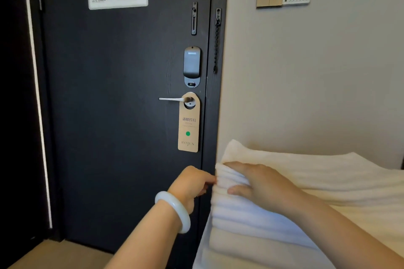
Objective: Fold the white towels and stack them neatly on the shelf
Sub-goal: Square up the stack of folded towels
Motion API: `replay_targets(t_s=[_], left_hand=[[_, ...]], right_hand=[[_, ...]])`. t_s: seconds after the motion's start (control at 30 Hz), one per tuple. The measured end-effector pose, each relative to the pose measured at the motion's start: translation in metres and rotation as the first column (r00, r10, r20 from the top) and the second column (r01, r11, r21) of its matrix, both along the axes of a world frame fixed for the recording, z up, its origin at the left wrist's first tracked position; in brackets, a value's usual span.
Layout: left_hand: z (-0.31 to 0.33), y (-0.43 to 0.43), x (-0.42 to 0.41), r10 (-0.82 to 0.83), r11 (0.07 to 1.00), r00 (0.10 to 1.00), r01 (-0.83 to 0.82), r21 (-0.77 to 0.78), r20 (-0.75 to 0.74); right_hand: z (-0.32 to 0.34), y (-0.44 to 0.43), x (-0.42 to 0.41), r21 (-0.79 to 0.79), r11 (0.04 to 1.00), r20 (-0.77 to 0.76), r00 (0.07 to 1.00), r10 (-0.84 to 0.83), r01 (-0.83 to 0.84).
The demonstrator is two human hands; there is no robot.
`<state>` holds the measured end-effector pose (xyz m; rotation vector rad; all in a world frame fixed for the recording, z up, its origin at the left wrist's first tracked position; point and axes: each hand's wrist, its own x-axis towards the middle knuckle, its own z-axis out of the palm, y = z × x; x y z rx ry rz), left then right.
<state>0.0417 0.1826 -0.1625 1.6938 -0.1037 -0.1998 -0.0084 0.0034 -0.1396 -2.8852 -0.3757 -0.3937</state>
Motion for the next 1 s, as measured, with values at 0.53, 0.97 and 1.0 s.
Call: replay_targets(t_s=[0.53, 0.97, 1.0], left_hand=[[-0.008, 0.012, -0.024, 0.008, 0.993, 1.000, -0.006, -0.119, 0.017], [0.024, -0.031, -0.032, -0.711, 0.483, 0.419, -0.293, 0.825, 0.565], [0.029, -0.042, -0.037, -0.722, 0.445, 0.442, -0.294, 0.846, 0.533]], right_hand=[[-0.008, 0.010, -0.005, -0.099, 0.994, 0.149, 0.987, 0.057, -0.043], [0.002, -0.131, -0.072, -0.147, 0.951, 0.046, 0.962, -0.270, 0.274], [0.000, -0.136, -0.073, -0.145, 0.951, 0.056, 0.962, -0.268, 0.274]])
